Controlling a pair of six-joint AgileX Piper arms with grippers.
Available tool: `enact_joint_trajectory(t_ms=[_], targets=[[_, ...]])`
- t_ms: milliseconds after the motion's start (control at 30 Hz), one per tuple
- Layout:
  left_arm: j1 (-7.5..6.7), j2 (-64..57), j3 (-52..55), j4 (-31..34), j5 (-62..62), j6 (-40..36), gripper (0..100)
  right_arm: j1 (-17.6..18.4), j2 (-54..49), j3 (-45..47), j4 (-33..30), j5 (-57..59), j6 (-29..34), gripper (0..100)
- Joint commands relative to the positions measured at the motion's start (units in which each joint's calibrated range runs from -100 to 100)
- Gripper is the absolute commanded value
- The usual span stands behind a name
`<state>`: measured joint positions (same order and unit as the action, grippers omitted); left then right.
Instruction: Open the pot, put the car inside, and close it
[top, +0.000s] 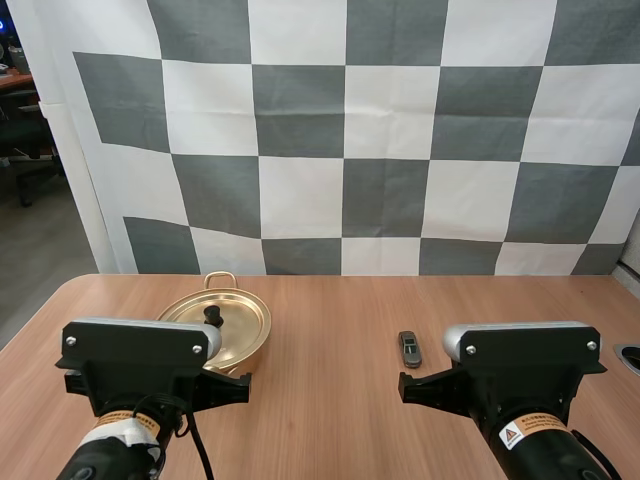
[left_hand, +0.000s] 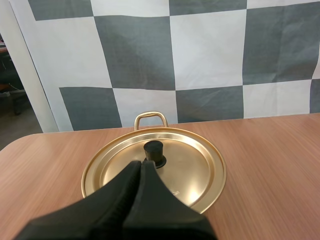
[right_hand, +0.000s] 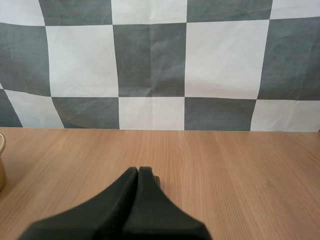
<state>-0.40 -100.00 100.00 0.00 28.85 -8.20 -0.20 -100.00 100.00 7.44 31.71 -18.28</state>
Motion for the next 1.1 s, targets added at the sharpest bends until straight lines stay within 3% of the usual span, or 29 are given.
enact_joint_trajectory(t_ms=[0,1067], targets=[[0.01,0.00,0.00,0.00,-0.06,0.05,0,-0.02,0.00,0.00,0.01,0.03,0.04,0],[0.01,0.00,0.00,0.00,-1.58,0.05,0,-0.02,0.00,0.00,1.02,0.03,0.04,0]])
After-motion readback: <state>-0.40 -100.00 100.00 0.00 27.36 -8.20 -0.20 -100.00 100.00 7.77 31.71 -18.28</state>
